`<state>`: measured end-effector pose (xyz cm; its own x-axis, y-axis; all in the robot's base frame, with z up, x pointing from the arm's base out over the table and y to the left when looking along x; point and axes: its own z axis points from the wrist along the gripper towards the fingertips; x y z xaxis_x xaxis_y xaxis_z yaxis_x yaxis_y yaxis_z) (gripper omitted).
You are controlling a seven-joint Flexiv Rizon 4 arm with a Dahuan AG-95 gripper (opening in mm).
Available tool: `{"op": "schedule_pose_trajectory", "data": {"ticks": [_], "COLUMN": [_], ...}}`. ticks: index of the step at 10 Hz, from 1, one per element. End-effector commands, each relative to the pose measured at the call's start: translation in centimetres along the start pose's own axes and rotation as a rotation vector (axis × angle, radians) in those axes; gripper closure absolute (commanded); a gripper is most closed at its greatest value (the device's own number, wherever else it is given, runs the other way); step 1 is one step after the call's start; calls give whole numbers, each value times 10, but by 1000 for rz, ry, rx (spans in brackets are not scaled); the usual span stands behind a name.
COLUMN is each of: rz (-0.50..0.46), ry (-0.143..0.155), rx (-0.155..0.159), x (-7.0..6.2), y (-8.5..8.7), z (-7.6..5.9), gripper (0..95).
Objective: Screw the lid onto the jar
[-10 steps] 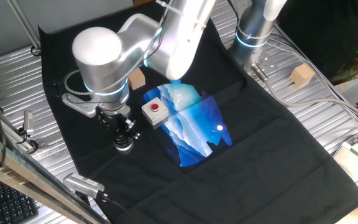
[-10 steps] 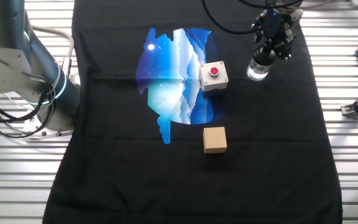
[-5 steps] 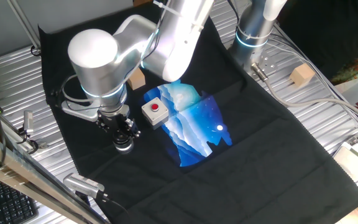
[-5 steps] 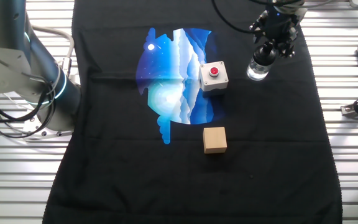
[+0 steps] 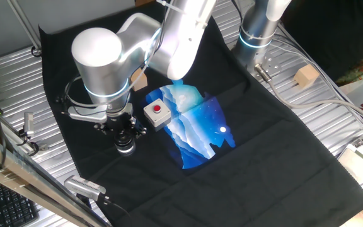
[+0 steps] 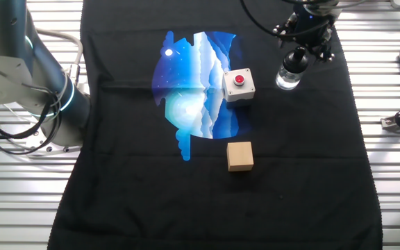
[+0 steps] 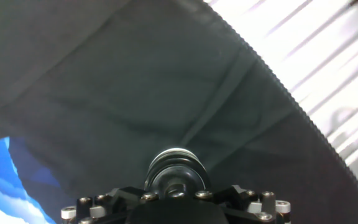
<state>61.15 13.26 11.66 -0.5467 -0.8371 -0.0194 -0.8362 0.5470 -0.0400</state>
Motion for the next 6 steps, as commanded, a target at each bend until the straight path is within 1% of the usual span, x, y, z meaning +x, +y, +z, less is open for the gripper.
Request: {"op": "schedule_pose_trajectory", "data": {"ticks": [1, 3, 6], "rz": [-9, -2, -19], "ry": [3, 5, -1], "rx": [2, 2, -1], "x": [0, -1, -1], "y": [0, 0, 0], "z": [0, 0, 1], "gripper": [0, 0, 0]}}
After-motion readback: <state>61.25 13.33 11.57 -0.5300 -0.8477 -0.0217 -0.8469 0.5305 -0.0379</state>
